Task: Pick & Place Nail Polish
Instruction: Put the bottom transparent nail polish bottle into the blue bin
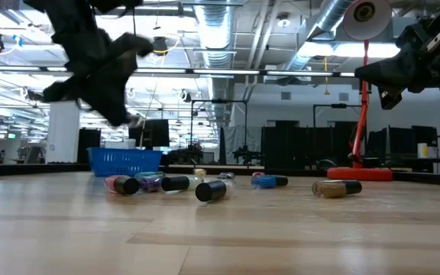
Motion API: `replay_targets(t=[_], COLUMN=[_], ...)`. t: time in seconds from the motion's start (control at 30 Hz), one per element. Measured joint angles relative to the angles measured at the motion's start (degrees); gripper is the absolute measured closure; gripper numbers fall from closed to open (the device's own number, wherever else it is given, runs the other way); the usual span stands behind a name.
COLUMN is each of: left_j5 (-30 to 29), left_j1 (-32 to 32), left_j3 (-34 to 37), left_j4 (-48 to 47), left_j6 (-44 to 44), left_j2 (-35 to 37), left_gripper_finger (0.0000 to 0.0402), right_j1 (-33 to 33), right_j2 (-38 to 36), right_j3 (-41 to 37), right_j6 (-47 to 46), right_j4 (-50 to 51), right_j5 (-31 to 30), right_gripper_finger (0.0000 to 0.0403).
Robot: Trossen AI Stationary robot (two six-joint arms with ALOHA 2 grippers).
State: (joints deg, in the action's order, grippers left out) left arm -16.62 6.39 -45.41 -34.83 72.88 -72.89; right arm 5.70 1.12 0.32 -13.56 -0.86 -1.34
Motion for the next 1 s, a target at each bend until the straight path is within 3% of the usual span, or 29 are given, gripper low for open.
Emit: replay_targets(t=[0.2,0.3,0.4,0.67,0.8,1.0], left_j5=[-15.3,-18.0,-16.3,-2.7,2.6,3.5], left_j1=[-8.9,-15.2,-21.8,-34.6,-37.0,-37.3], left_j3=[0.0,0.0,-0.1,-0.1,-0.1,-0.1], left_j4=[0.5,1.4,4.4,6.8,6.7,6.8], left_j6=[-9.0,-14.5,-20.7,-37.3,-41.7,-44.4], left_j2=[10.4,13.3,13.7,6.2,0.4,-6.9], left_gripper_finger=[0.0344,0.0344,0.0344,0.0344,0.0344,0.0343], right_j1=[0.0,0.0,0.0,0.0,0.0,0.0], right_j2=[0.0,0.0,0.0,0.0,0.0,0.0], right_j3=[0.0,0.0,0.0,0.0,0.0,0.0], right_j6=[0.0,0.0,0.0,0.0,0.0,0.0], right_j4=[0.0,0.0,0.0,0.0,0.0,0.0], right_j5=[0.0,0.0,0.0,0.0,0.0,0.0], right_gripper_finger=[0.0403,0.0403,0.0403,0.0403,0.0403,0.0403])
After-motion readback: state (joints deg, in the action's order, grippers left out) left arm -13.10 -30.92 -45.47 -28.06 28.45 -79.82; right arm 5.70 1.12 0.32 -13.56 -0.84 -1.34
